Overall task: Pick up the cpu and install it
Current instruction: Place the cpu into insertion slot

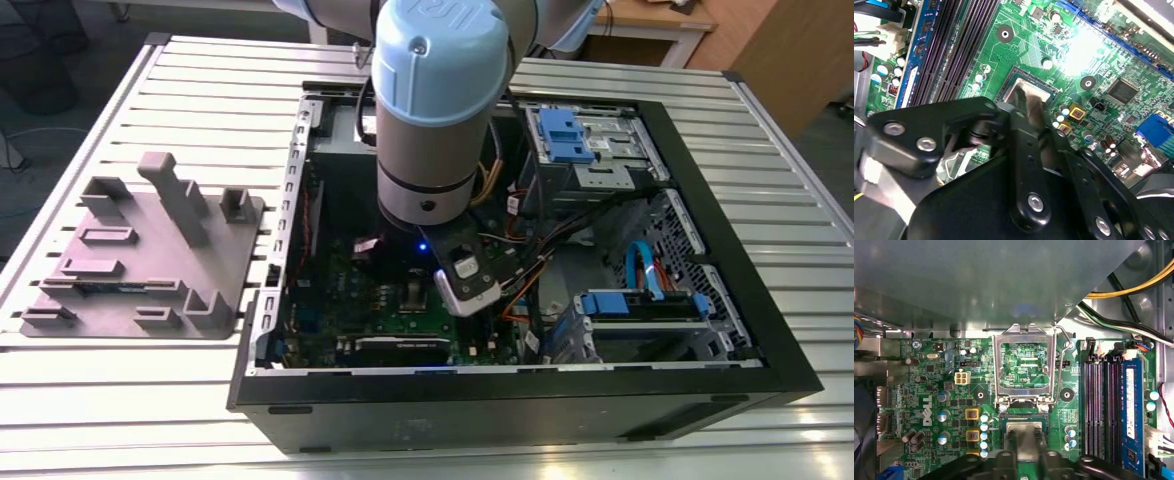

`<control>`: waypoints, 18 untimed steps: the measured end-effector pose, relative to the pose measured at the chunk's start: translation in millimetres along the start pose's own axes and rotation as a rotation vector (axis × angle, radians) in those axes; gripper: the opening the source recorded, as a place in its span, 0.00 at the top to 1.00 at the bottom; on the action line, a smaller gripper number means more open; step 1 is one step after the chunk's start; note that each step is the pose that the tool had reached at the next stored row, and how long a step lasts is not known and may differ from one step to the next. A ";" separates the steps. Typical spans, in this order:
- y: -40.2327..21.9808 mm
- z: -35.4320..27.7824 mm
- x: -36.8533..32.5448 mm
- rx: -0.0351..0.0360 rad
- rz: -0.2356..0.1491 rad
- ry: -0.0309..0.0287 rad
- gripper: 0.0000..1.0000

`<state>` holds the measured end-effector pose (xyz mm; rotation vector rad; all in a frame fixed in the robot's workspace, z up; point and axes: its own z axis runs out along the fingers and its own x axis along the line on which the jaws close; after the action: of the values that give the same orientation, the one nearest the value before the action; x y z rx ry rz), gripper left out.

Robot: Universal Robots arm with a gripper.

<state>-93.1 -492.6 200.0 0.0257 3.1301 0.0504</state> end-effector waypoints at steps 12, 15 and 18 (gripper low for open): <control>-0.3 0.7 0.0 0.0003 0.017 -0.0005 0.89; -0.4 2.6 0.0 0.0003 0.031 -0.0011 0.89; -0.6 5.3 0.0 0.0007 0.034 -0.0010 0.89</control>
<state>-93.1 -493.0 194.6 0.0787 3.1288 0.0495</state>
